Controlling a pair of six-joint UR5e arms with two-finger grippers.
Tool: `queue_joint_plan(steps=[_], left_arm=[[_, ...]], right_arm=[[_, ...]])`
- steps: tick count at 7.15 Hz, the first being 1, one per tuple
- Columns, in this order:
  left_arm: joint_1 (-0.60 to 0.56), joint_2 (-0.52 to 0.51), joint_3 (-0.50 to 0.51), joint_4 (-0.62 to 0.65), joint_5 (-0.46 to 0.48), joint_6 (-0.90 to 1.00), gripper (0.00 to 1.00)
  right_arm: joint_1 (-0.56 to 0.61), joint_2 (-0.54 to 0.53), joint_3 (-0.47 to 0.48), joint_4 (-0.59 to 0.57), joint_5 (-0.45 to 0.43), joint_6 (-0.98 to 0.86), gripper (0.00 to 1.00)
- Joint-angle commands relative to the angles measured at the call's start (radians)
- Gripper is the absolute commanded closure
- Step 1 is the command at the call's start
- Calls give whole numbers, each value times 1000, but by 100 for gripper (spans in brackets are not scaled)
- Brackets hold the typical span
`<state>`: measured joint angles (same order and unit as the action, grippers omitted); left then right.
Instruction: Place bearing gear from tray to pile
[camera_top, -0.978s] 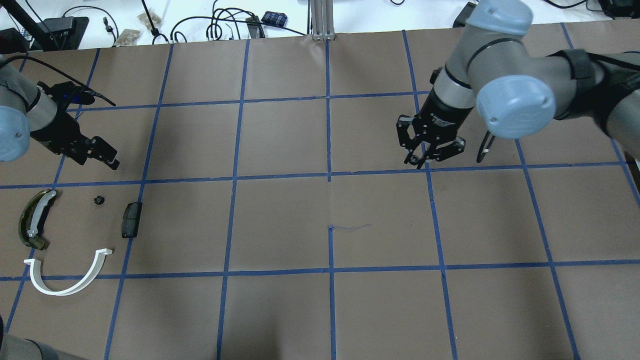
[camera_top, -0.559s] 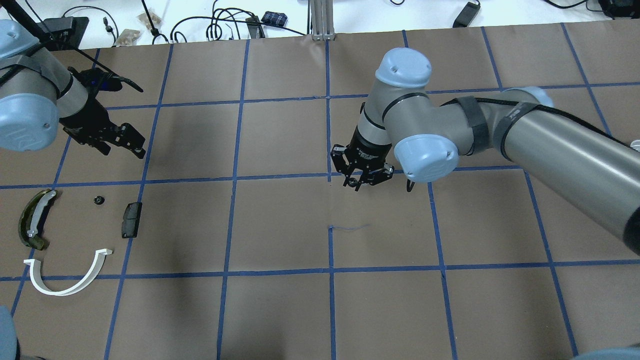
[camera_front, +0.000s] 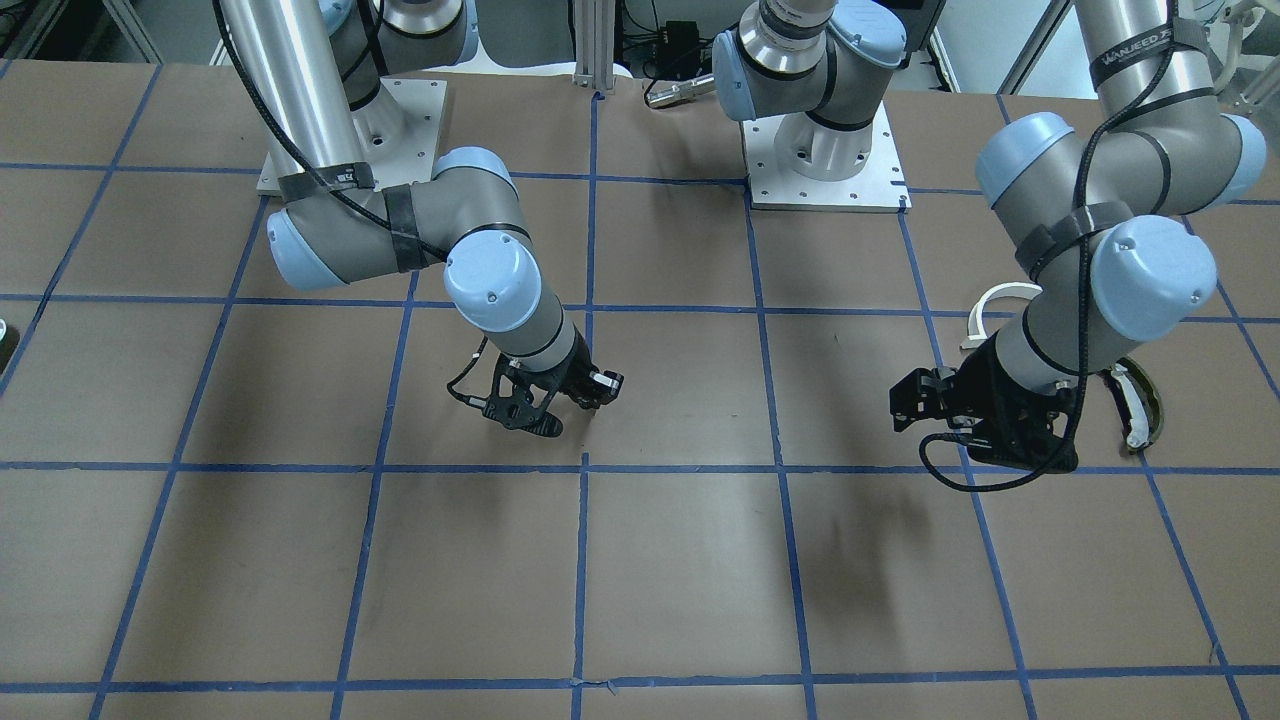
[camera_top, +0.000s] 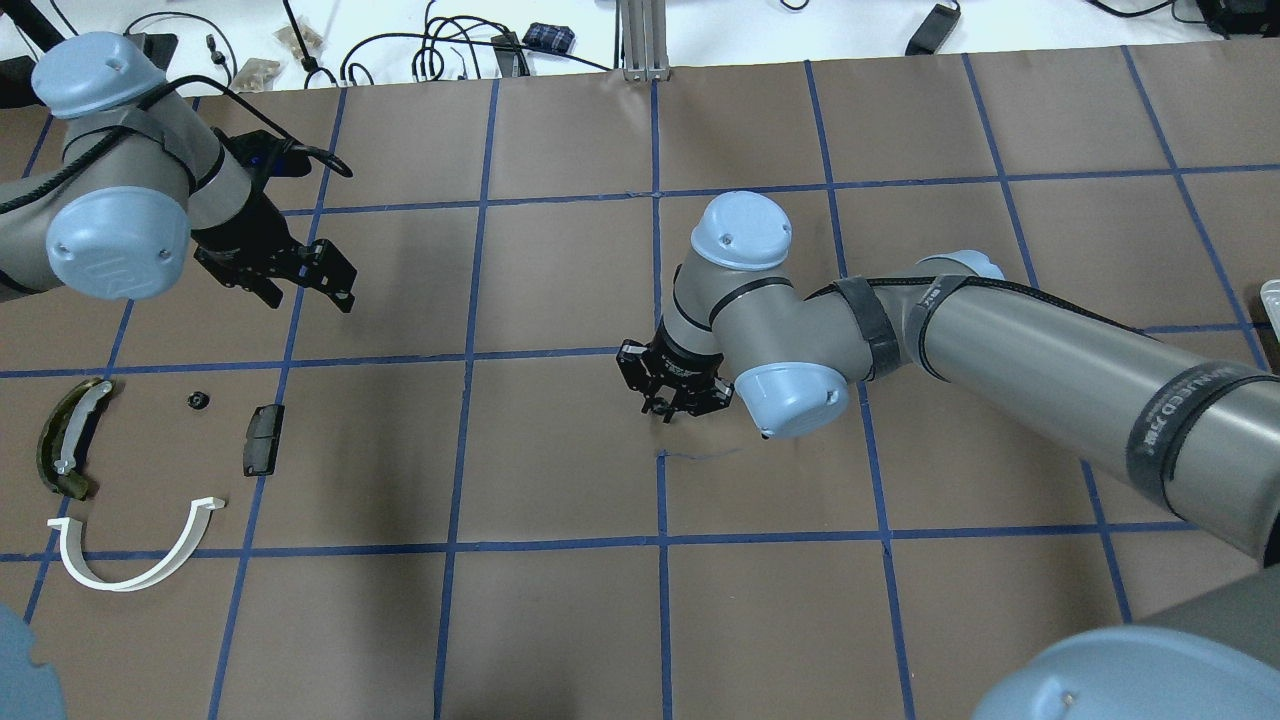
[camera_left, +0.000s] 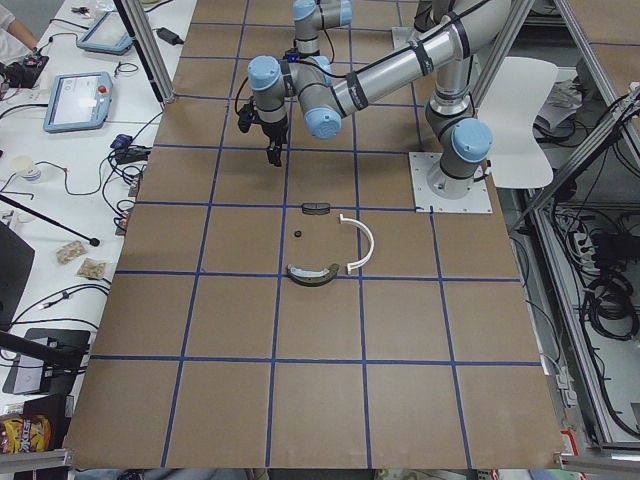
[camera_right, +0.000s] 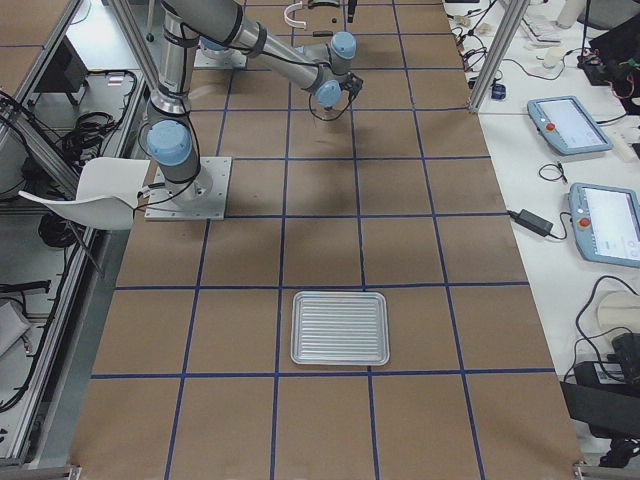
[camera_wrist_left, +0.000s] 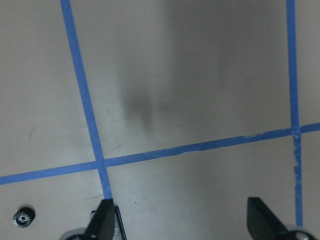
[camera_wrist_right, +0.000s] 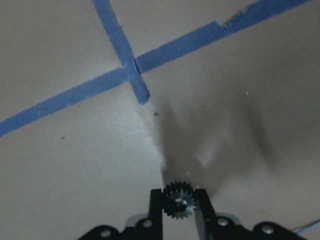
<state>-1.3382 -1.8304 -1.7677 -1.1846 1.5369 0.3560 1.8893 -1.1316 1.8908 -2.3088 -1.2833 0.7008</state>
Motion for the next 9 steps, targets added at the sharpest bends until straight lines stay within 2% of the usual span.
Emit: queue_joint_plan(steps=[1,3,4,5,7,8,9], left_arm=[[-91,16,-3,-56,-3,-168,0],[-136,26,-7,-79,-90,-280,0],[-209,10,-7,-67,-93,-358,0],[-304,-6,-6,-55,-87,-462,0],[-445,-47,-6,26,-75,-686,0],[-493,-85,-6,93,-55,-786,0],[-559,-125,-7,235,-58,-962,0]], right_arm=[[5,1,-2,-44,-2,-9,0],[-33,-63,-21,-34,-10,-20,0],[-83,-133,-28,33,-13,-47,0],[-170,-198,-33,178,-20,-220,0],[-322,-336,-76,406,-57,-381,0],[-352,-403,-105,508,-76,-395,0],[-352,-460,-142,619,-162,-432,0]])
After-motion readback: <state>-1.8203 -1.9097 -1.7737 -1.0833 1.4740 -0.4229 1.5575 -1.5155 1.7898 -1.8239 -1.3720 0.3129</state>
